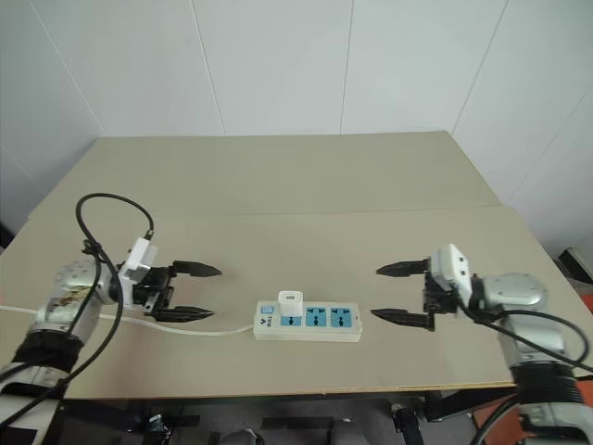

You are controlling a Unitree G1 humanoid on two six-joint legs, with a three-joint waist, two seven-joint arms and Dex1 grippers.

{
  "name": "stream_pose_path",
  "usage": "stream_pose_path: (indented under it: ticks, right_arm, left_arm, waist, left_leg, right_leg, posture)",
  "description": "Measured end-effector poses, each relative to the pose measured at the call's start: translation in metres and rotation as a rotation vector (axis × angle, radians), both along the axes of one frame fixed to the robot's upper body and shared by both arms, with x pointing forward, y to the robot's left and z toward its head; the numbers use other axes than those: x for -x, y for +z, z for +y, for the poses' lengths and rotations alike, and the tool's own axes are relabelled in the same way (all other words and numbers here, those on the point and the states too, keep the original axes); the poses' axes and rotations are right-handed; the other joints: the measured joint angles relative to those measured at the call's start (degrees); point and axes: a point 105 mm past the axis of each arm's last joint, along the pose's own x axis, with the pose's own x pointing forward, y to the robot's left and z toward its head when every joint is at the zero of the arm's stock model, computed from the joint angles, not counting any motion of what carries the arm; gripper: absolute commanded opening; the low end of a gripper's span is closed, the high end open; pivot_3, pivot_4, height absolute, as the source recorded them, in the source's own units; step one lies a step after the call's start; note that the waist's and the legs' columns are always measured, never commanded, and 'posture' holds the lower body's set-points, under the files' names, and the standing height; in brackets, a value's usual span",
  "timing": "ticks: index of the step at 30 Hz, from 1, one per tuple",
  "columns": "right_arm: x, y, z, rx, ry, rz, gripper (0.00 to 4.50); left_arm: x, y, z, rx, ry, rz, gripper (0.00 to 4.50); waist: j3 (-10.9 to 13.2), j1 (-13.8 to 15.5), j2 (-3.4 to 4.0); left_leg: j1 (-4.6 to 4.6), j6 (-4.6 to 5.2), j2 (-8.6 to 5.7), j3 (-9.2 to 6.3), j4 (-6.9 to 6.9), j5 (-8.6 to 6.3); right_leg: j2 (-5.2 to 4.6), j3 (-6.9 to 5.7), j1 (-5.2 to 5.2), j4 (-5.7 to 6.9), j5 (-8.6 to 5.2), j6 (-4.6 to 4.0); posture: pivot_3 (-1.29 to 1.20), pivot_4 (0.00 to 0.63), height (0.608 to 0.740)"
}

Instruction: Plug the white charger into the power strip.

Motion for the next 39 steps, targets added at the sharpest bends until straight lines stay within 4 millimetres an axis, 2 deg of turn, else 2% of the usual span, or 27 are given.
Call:
stream_pose_path:
  ticks: [5, 10, 22, 39]
  right_arm:
    - [0.017, 0.014, -0.026, 0.177, -0.012, -0.033, 4.50]
    - [0.027, 0.018, -0.034, 0.228, -0.028, -0.026, 4.50]
    - [0.038, 0.003, -0.033, 0.244, -0.029, 0.017, 4.50]
    - [0.043, -0.006, -0.036, 0.260, -0.050, 0.005, 4.50]
  left_arm:
    - [0.005, 0.003, 0.017, -0.076, 0.012, -0.004, 4.47]
    - [0.007, 0.003, 0.020, -0.065, 0.019, -0.002, 4.47]
    - [0.011, -0.003, 0.017, -0.052, 0.007, 0.017, 4.47]
    - [0.008, -0.001, 0.015, -0.056, 0.000, 0.015, 4.47]
  waist:
    - [0.2, 0.0, -0.02]
    - [0.5, -0.2, -0.01]
    - [0.6, -0.1, -0.05]
    - [0.6, -0.1, -0.06]
  left_leg:
    - [-0.05, 0.00, 0.03, 0.03, 0.08, 0.00]
    - [-0.08, 0.00, 0.04, 0.07, 0.09, 0.00]
    - [-0.13, 0.00, 0.03, 0.07, 0.19, 0.00]
    - [-0.12, 0.00, 0.03, 0.06, 0.31, 0.00]
  right_leg:
    - [0.02, 0.00, -0.01, 0.02, -0.18, 0.30]
    - [0.02, 0.02, -0.04, 0.04, -0.03, 0.04]
    - [0.01, 0.01, -0.03, 0.07, -0.03, 0.05]
    - [0.02, 0.01, -0.01, 0.16, -0.02, 0.05]
  posture:
    - [0.00, 0.150, 0.740]
    - [0.00, 0.150, 0.740]
    - [0.00, 0.150, 0.740]
    - [0.00, 0.150, 0.740]
